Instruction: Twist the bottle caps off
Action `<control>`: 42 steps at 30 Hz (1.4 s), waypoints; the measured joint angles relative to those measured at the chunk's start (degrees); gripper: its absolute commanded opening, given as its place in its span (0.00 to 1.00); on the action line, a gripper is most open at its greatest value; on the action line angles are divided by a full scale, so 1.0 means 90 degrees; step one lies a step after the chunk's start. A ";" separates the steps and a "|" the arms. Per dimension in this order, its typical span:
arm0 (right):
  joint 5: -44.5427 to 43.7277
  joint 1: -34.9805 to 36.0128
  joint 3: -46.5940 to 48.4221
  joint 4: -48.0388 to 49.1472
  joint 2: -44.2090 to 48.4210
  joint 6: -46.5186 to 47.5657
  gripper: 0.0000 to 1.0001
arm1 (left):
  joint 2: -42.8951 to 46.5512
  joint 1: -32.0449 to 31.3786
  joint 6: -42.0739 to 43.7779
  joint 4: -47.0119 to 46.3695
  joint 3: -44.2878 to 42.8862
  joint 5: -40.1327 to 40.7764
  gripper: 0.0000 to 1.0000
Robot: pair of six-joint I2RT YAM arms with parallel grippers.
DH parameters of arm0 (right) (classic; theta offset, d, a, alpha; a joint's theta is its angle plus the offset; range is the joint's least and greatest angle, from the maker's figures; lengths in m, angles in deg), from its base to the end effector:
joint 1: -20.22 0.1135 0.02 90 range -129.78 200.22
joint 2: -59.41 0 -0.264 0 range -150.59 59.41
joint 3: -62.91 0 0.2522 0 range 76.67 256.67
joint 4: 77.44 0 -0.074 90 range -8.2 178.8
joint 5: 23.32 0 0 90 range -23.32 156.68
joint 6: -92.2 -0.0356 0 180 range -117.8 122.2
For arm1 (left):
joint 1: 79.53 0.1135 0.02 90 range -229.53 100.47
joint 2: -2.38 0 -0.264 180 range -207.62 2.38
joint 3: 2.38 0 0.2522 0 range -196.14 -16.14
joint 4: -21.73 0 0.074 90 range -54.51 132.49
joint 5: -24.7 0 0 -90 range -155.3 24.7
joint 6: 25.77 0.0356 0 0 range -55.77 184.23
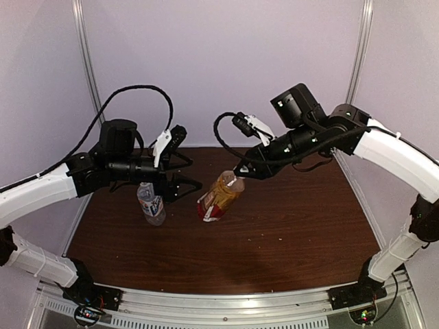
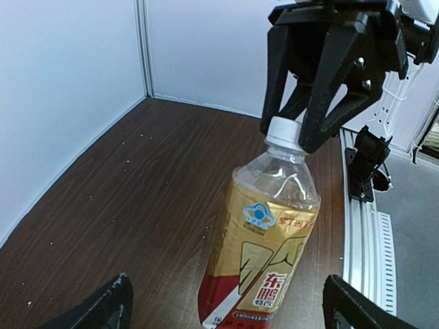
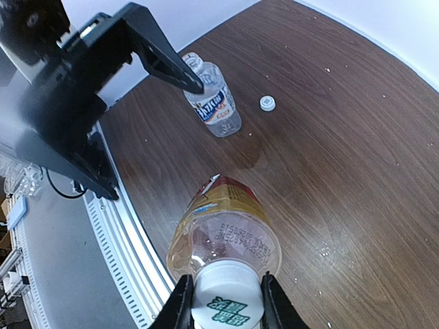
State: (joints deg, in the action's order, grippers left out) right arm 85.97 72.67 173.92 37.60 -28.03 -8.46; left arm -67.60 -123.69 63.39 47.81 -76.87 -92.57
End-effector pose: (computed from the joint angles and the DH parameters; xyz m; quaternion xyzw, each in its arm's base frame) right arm 0.1858 0.2609 0.4069 -0.3849 0.8148 0.3425 0.2659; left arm 0.1890 -0.2063 0.3425 0.4198 0.6980 -0.3892 0.4303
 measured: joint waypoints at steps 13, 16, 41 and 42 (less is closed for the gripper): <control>0.1251 -0.0522 0.0393 0.0396 -0.0498 -0.0024 0.00 | -0.0755 -0.0272 0.0986 -0.0389 0.0002 -0.0005 0.98; 0.1411 -0.0563 0.0393 0.0481 -0.0500 -0.0032 0.00 | -0.0865 -0.0287 0.1039 -0.0420 -0.0012 -0.0005 0.93; 0.1848 -0.0865 -0.0046 0.1304 -0.0376 -0.0301 0.63 | -0.1319 -0.0362 0.0743 -0.0527 -0.0372 -0.0073 0.38; 0.1836 -0.0869 -0.0121 0.1411 -0.0359 -0.0333 0.71 | -0.1319 -0.0362 0.0639 -0.0627 -0.0355 -0.0087 0.38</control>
State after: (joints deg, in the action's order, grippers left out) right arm 102.50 64.84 172.83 50.30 -31.27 -11.45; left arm -79.46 -126.95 69.14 42.17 -80.06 -93.36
